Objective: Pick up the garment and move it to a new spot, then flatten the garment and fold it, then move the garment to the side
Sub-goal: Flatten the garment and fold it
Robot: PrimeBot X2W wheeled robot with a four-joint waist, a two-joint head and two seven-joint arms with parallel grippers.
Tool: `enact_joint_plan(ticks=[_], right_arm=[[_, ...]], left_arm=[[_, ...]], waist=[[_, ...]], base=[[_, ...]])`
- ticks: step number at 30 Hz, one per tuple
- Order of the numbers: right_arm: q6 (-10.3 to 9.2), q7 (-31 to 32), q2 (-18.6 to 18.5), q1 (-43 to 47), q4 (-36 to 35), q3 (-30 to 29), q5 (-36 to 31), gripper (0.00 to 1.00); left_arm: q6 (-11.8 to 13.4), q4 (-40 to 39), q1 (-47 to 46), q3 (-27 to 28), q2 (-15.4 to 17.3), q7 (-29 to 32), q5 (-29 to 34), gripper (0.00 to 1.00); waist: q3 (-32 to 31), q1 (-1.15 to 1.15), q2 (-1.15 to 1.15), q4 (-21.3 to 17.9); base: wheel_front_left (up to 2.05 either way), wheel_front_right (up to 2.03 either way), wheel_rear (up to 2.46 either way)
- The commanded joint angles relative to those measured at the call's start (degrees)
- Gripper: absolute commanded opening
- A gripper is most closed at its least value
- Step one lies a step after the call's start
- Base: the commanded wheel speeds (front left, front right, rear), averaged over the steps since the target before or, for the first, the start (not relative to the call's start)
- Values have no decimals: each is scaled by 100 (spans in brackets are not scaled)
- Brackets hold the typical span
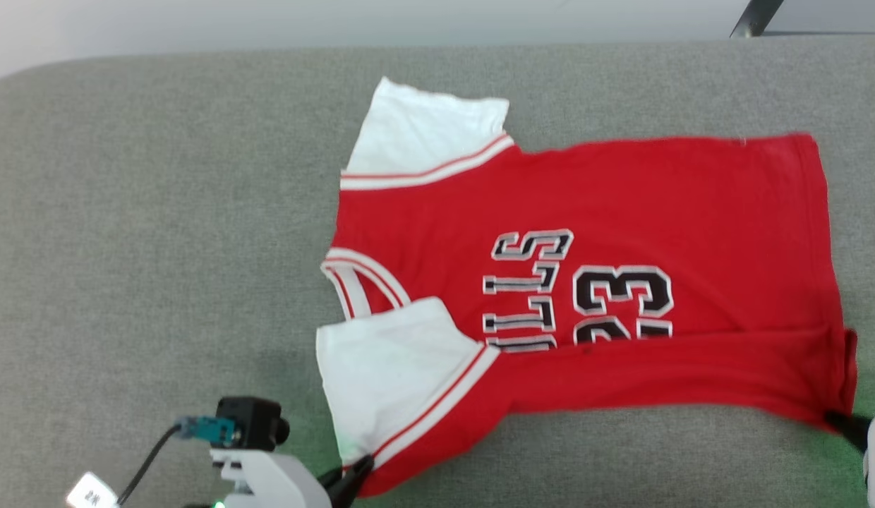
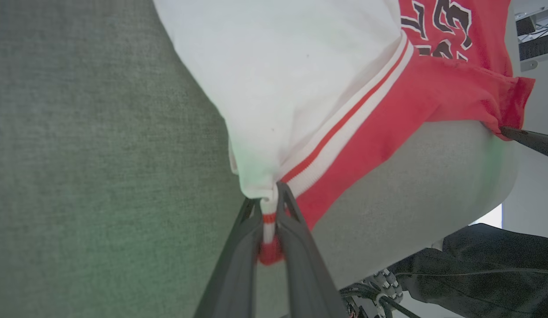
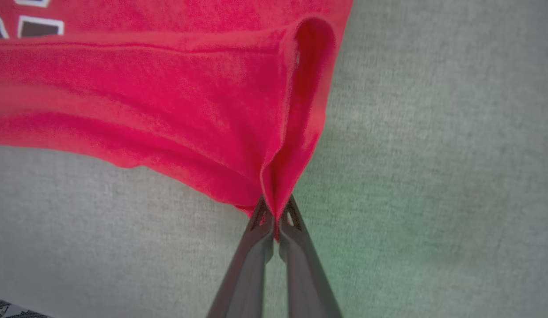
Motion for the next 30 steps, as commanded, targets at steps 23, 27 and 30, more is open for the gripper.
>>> enact_joint_plan(ticks=[23,27,30], right_arm=[[-8,-956,541,-282,-1020,-558,-41,100],[-8,-1074,676,-566,-1084,-44,-96,100],[-8,-1163,742,-818,-1028,352,-88,100]], left_arm=[[248,-916,-585,1091,796,-398,323,100],[-89,-381,-1843,1140,794,-29,356,100],[-409,277,-2876,1069,663,269,356,100]], waist=[[-54,0,0,-137],[139,0,0,-312],[337,0,0,-534]], base=[[0,0,0],[0,0,0],[0,0,0]])
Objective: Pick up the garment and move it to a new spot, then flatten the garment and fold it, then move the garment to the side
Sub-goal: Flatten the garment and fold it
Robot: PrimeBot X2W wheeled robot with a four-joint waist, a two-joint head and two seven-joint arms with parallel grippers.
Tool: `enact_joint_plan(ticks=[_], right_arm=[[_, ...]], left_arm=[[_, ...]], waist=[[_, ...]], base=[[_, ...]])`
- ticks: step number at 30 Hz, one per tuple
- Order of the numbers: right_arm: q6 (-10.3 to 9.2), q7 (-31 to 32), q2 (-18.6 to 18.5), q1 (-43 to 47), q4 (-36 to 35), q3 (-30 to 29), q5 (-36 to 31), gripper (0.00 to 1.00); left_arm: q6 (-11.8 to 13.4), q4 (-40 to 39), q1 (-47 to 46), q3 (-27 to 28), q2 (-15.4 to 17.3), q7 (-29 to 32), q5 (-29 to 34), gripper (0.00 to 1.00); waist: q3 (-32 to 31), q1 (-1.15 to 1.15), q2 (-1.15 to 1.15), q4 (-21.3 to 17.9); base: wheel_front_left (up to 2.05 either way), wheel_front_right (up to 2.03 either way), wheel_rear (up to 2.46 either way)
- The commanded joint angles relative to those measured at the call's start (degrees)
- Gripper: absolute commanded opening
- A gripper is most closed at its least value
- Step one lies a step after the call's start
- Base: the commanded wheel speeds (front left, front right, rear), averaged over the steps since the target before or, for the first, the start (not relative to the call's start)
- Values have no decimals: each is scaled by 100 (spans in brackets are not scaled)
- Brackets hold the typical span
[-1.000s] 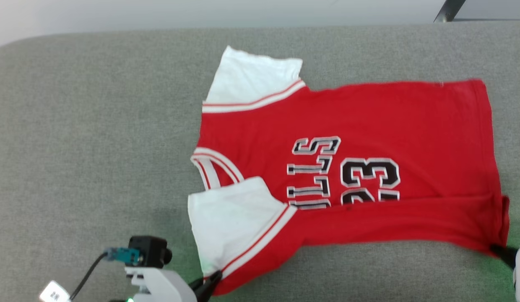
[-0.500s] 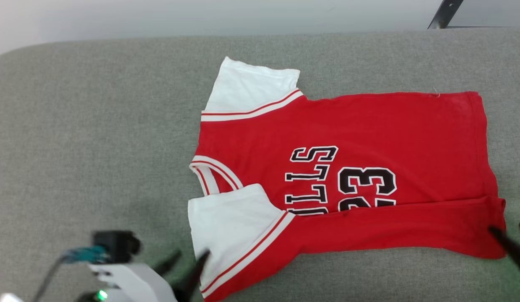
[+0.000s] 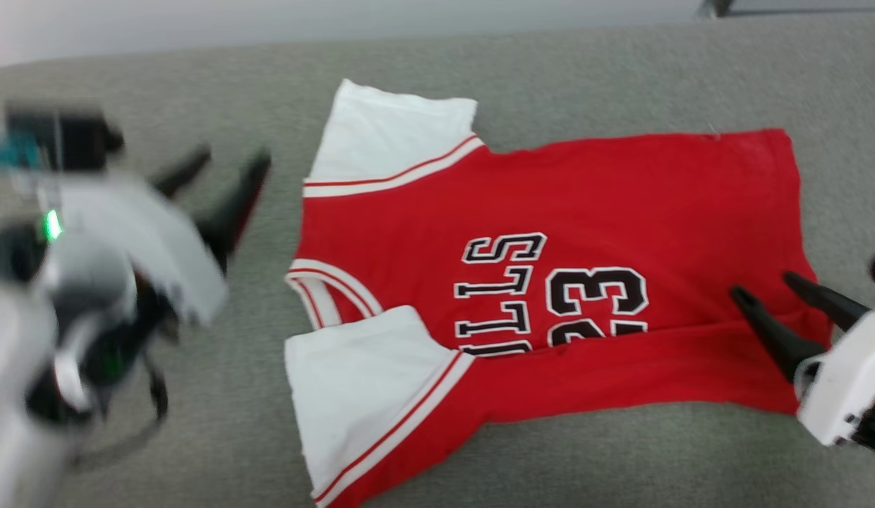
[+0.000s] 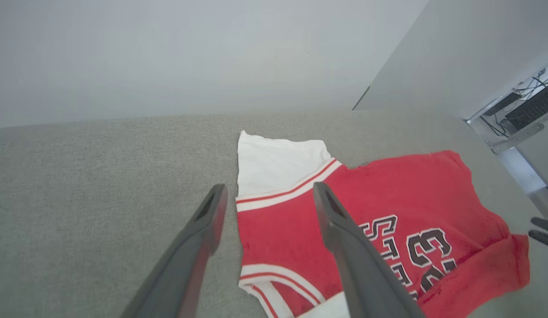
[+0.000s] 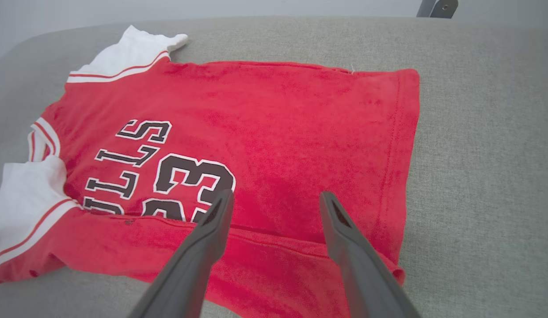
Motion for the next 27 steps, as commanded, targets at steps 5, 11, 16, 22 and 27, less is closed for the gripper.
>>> enact_joint_plan(ticks=[5,11,16,22,27], right_arm=[[-8,-256,68,-467,202,442,15,100],[-8,-674,187,-832,420,676,53,100],[-8,-922,206,-1105,607,924,71,100],[-8,-1112,187,-1306,717,1098,109,100],[-8,-1180,153,-1326,759,1156,96,100]], left_arm=[[-584,1488,-1882,-270,-395,565,69,100],[-1141,3476,-3276,-722,-809,909,378,100],[-1501,4930,-3975,-1024,-1025,1203,555,100],[-1783,6190,-4445,-1363,-1103,1656,758,100],[-1899,6860,-4558,-1566,-1147,2157,808,100]], waist=[[602,0,0,-602],[948,0,0,-984],[1150,0,0,-1274],[1285,0,0,-1509],[1314,0,0,-1576]], base=[[0,0,0],[0,0,0],[0,0,0],[0,0,0],[0,0,0]])
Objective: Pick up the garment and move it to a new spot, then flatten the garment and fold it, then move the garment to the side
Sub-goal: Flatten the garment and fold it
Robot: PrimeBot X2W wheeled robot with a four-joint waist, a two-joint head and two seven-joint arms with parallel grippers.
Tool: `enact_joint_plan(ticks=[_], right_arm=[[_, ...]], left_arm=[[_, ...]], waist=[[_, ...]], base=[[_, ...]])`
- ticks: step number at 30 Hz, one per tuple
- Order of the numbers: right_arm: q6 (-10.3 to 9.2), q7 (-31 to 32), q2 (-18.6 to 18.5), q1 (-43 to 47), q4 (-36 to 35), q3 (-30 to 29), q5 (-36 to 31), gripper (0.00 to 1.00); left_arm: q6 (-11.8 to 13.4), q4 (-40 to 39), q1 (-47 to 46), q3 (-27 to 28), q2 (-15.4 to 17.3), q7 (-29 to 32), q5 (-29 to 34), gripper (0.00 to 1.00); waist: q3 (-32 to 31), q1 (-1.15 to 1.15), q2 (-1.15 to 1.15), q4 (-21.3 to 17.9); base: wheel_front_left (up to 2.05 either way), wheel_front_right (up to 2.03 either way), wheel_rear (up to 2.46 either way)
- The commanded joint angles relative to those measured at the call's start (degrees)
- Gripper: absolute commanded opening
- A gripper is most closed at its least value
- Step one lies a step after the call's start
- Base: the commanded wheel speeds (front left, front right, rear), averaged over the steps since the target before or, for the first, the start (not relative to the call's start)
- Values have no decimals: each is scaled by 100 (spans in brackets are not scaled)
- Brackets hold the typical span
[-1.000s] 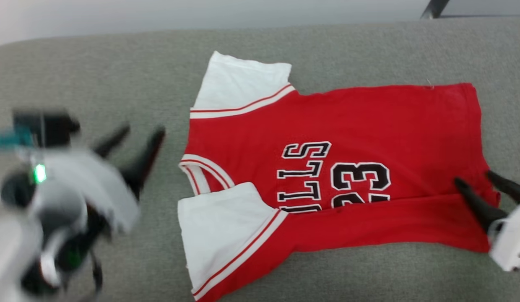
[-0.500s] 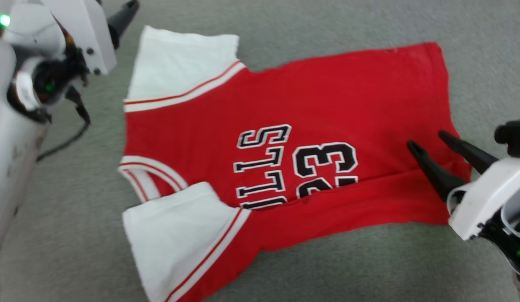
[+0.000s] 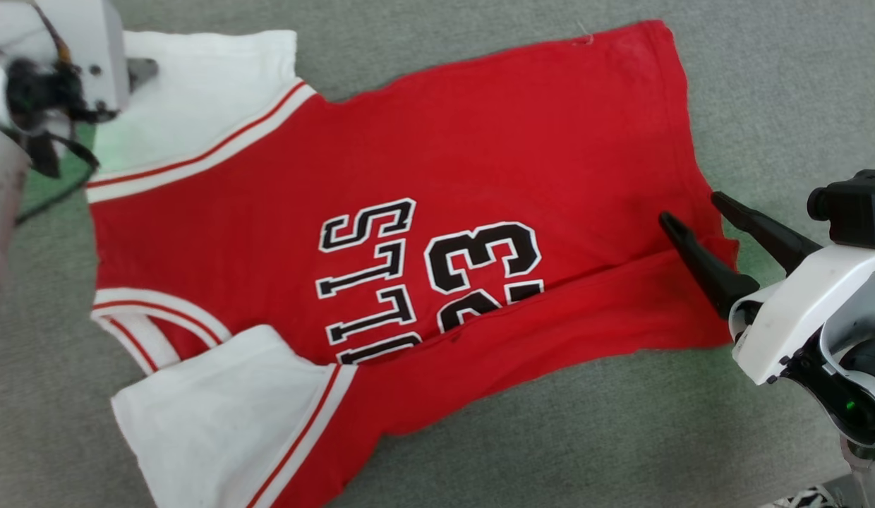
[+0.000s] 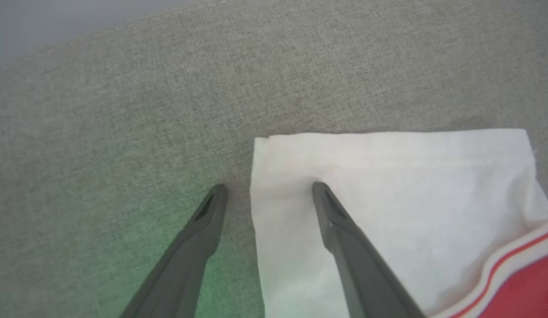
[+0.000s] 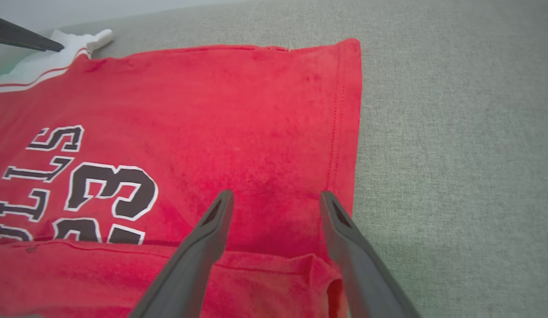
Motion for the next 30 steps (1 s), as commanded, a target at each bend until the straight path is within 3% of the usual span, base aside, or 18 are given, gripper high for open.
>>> enact_joint_plan(ticks=[1,10,11,14,25,30], right_arm=[[-7,-44,-23,-42,16,16,3,100],[-7,-73,-28,-74,47,-28,-10,100],[-7,-76,-24,-78,53,-31,-12,100],[-7,-75,-17,-99,66,-50,-8,100],[-7,38,-118,-647,126,-2,36,100],[-7,698,-215,-1529,785,313,277,100]], left_arm=[[-94,246,30,-98,-34,203,11,100],[-316,632,48,-167,-282,702,-188,100],[-362,636,61,-190,-331,739,-208,95],[-359,666,24,-145,-448,742,-296,0],[-430,816,-156,-297,-482,506,-124,0],[-493,902,-142,-312,-571,436,-169,0]], waist=[[93,0,0,-93],[116,0,0,-50],[114,0,0,-44],[120,0,0,-24],[191,0,0,13],[153,0,0,109]], base=[[0,0,0],[0,0,0],[0,0,0],[0,0,0],[0,0,0],[0,0,0]])
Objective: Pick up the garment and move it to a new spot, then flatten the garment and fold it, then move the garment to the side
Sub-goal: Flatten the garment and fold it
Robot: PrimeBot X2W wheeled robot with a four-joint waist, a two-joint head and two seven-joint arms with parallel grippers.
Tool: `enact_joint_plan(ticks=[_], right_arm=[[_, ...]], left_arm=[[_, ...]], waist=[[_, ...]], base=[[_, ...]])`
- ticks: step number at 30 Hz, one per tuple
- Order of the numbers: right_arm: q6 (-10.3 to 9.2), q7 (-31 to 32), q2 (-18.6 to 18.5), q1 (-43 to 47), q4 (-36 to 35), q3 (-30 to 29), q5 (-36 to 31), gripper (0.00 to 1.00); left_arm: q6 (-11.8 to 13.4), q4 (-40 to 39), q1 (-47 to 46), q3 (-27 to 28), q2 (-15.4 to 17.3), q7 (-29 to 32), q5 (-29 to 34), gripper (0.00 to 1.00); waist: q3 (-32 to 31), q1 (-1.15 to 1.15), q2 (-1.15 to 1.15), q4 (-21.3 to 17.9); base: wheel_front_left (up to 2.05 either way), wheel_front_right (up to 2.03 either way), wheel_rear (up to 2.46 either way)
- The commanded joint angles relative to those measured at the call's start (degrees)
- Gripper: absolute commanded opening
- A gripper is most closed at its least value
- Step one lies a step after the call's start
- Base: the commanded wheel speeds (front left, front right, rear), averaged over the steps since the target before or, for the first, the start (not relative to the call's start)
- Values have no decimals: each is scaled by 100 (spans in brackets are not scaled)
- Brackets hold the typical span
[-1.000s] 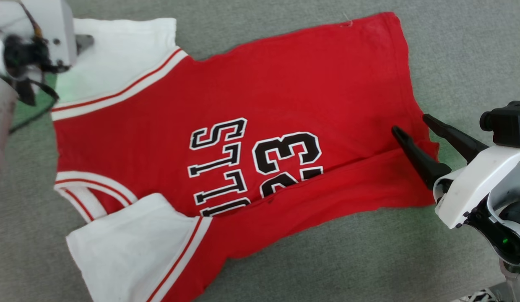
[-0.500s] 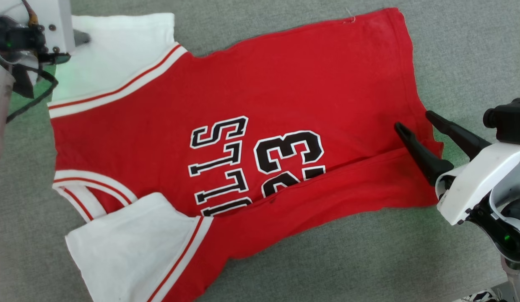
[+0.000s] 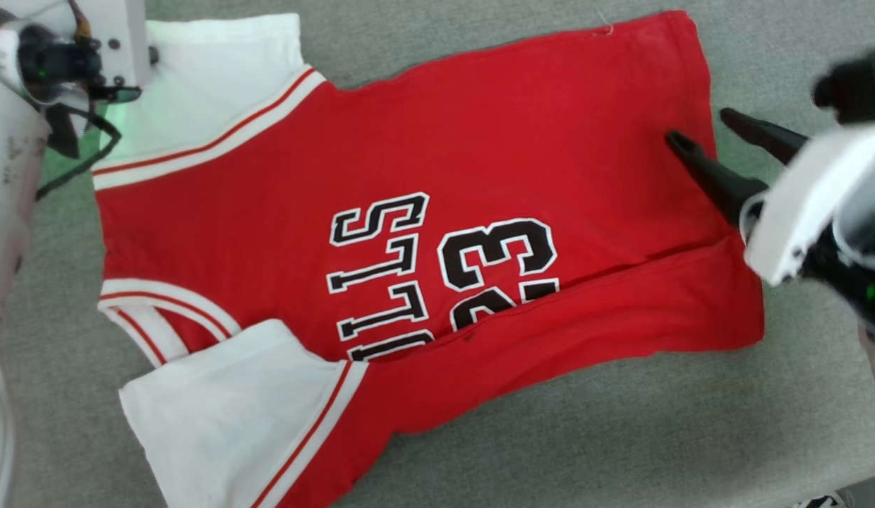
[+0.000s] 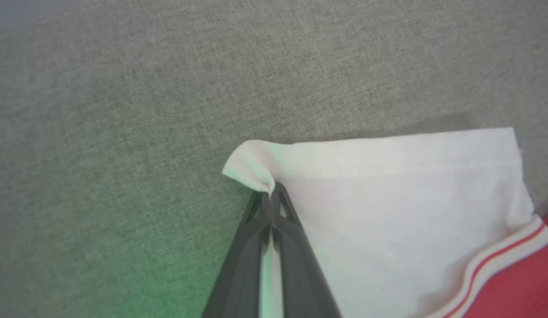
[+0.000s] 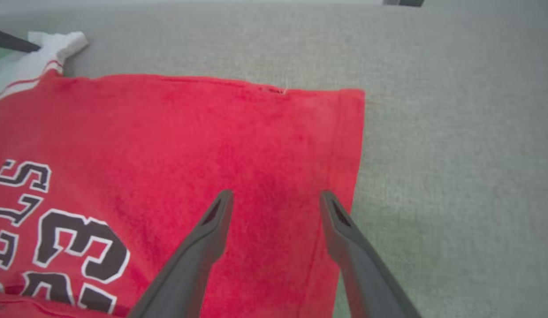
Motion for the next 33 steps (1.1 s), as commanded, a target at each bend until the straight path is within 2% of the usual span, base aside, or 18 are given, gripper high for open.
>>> enact_joint_plan(ticks=[1,5,11,16,23,24,26,27,28,33], right_arm=[[-7,257,-27,-366,268,145,140,100],[-7,607,-84,-1284,1217,332,-4,100],[-7,733,-157,-2370,2670,513,-303,100],[-7,913,-145,-2733,3539,834,-274,100],[-7,825,-55,-2842,4158,1315,-88,100],[-7,839,-55,-2859,4192,1404,-42,92],[-7,717,-70,-2917,4231,1483,75,48],[-7,678,-82,-2943,4261,1517,116,35],[-7,660,-90,-2970,4293,1569,141,0],[-8,448,-168,-3088,4444,1718,312,0]], left_arm=[[-48,143,380,-121,-177,52,-25,0],[-93,150,366,-137,-276,2,-70,0],[-158,215,324,-175,-365,-56,-115,0],[-189,256,305,-198,-450,-97,-150,0],[-229,182,289,-267,-468,-134,-216,0],[-235,174,286,-282,-464,-132,-223,0],[-229,158,274,-305,-470,-113,-233,0],[-232,147,273,-313,-481,-105,-241,0],[-235,139,273,-321,-494,-96,-255,0],[-242,113,268,-358,-516,-109,-321,0]], waist=[[-20,0,0,76],[30,0,0,238],[96,0,0,437],[129,0,0,550],[183,0,0,590],[187,0,0,589],[196,0,0,587],[198,0,0,587],[199,0,0,588],[202,0,0,593]], base=[[0,0,0],[0,0,0],[0,0,0],[0,0,0],[0,0,0],[0,0,0],[0,0,0],[0,0,0],[0,0,0],[0,0,0]])
